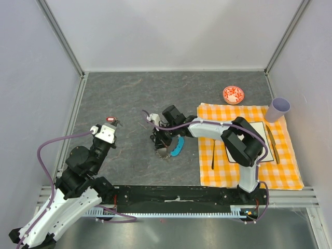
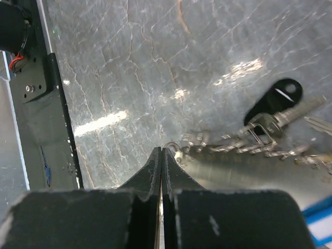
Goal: Put the keys on the keyring
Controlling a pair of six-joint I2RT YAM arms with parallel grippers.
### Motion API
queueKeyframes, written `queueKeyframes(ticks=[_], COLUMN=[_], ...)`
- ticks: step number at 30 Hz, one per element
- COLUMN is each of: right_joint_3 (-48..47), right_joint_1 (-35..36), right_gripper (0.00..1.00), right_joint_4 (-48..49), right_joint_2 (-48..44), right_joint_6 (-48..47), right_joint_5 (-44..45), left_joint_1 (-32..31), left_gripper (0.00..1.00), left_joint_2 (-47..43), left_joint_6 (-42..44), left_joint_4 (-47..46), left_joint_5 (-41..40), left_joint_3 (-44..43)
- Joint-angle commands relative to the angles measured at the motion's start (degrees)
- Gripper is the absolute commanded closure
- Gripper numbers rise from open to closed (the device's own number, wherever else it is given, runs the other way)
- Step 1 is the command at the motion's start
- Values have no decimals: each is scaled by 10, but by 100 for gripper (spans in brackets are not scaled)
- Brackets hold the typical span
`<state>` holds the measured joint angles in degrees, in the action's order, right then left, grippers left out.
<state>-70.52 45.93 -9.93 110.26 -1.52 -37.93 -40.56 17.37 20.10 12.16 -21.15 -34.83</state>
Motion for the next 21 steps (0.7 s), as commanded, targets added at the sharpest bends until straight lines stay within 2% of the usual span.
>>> queueKeyframes(ticks=[1, 5, 11, 21], right_joint_3=[16, 16, 6, 15], right_joint_1=[0, -18, -26, -28], right_gripper=[100, 100, 100, 97], right_joint_4=[24, 35, 38, 32], right_joint_2=[-22, -6, 30, 2], right_joint_6=[29, 30, 27, 23], right_joint_5=[5, 46, 46, 104], left_joint_1=[4, 5, 6, 6], left_gripper=[98, 98, 98, 98], left_joint_2=[0, 2, 2, 3], left_joint_6=[-26, -27, -27, -26], left_joint_4=[-23, -22, -23, -23], left_joint_5=[11, 11, 12, 15], left_joint_3=[-2, -2, -1, -1])
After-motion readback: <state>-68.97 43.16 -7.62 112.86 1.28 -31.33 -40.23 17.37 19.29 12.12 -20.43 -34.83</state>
